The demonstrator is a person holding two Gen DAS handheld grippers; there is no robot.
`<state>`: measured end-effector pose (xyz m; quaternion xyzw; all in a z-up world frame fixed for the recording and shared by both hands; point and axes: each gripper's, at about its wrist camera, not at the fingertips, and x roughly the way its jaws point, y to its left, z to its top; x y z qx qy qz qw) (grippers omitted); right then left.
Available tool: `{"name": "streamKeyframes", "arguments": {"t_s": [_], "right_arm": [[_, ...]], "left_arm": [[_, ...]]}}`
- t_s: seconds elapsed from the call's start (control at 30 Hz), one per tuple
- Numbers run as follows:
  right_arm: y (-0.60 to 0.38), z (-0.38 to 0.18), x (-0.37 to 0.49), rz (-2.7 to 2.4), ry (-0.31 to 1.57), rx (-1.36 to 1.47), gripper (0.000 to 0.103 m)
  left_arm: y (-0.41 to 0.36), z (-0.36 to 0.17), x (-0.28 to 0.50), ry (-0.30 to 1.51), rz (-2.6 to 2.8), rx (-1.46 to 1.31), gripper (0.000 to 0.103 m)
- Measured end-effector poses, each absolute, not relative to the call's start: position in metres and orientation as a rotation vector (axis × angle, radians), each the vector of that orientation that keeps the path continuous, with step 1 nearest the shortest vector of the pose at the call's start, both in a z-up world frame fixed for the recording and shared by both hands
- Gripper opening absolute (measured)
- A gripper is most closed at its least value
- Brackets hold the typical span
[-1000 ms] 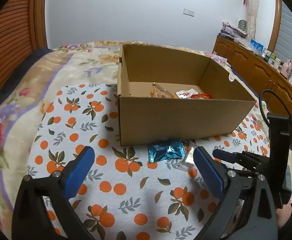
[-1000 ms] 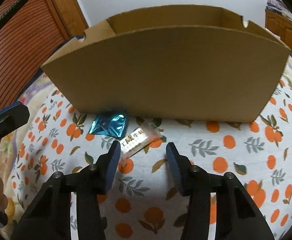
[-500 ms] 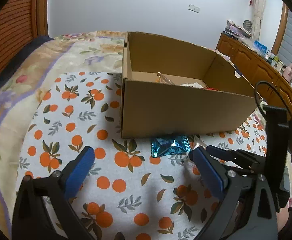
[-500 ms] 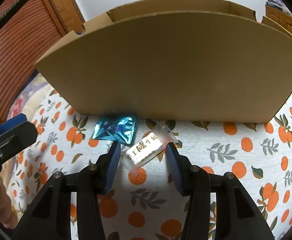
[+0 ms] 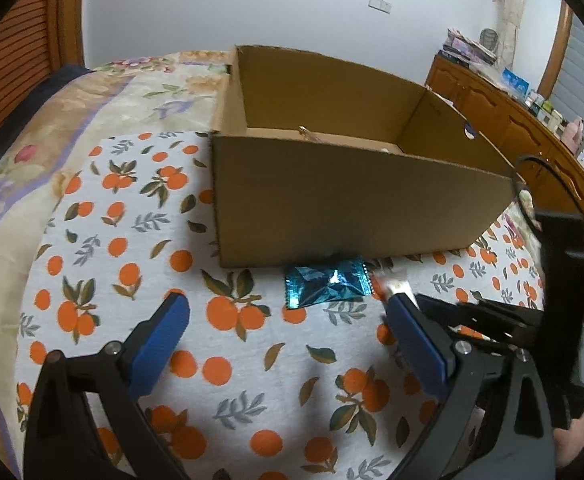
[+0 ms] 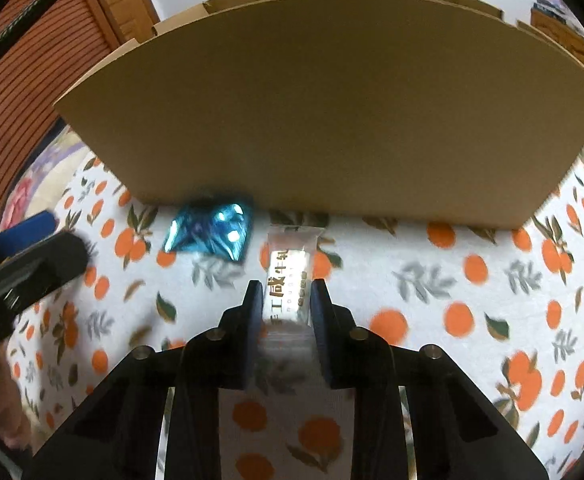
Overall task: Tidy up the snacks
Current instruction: 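Close right tool on small white packet while left tool closes on blue foil packet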
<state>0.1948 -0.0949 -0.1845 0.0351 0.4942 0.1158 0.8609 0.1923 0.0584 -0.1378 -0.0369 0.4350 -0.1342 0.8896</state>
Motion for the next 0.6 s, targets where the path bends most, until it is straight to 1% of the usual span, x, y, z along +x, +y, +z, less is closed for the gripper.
{"name": "streamKeyframes", "arguments": {"t_s": [0.3,0.6], "right_arm": [[-0.135,-0.181,0.173,0.255,1.063,0.031,0.022],[-0.142,-0.184,0.168,0.284,1.036,0.033,0.022]], "left_arm": [[0.018,-0.163,0.219,0.983,-0.277,0.000,0.099],[0.008,-0.182,0.236,1.014,-0.211,-0.043,0.099]]}}
